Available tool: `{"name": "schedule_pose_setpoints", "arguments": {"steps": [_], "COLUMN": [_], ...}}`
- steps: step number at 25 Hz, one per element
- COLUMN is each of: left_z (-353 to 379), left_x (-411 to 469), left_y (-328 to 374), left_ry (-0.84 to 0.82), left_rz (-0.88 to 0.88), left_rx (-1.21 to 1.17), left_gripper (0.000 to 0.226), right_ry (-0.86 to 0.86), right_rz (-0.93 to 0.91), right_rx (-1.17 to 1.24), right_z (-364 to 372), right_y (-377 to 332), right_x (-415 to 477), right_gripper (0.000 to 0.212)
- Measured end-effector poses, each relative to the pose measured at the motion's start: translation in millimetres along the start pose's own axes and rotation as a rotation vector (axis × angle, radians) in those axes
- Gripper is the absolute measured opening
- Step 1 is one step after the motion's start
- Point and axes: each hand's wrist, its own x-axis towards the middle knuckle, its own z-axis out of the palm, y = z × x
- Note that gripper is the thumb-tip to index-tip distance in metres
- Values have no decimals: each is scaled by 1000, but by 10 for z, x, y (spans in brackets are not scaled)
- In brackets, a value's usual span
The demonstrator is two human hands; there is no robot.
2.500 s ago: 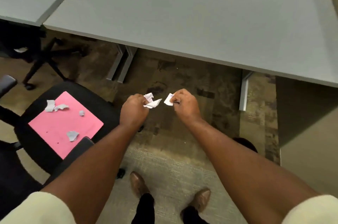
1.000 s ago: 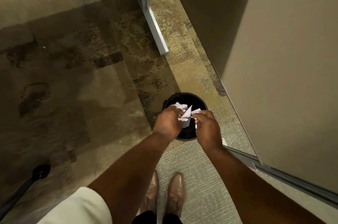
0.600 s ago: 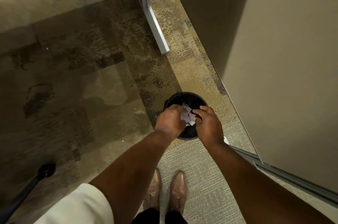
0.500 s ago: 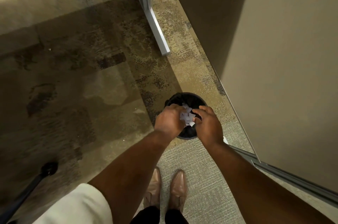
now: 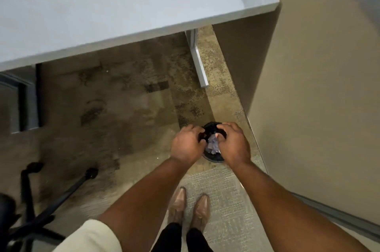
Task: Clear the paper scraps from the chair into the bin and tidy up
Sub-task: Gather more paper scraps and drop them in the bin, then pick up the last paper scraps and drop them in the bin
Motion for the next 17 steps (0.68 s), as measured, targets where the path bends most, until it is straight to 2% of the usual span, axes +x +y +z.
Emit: {"name": "schedule_pose_setpoints", "arguments": {"steps": [4,9,17], "left_z": [-664,-1488,-2554], "left_x": [-404,-949,-1823], "left_y": [15,-215,-996], "left_ry": [113,333,577], "left_rz": [-52,-169,-369], "left_rx": [-36,-45,-46], "left_gripper": [31,28,32], "right_ry": [22,35,-51], "right_rz": [-116,-305,-536], "right_rx": [2,33,-10], "right_z": [-380,-663,-599], "right_y": [-669,-1498,-2681], "right_x": [-124,-394,-748], "right_gripper": [27,27,27]}}
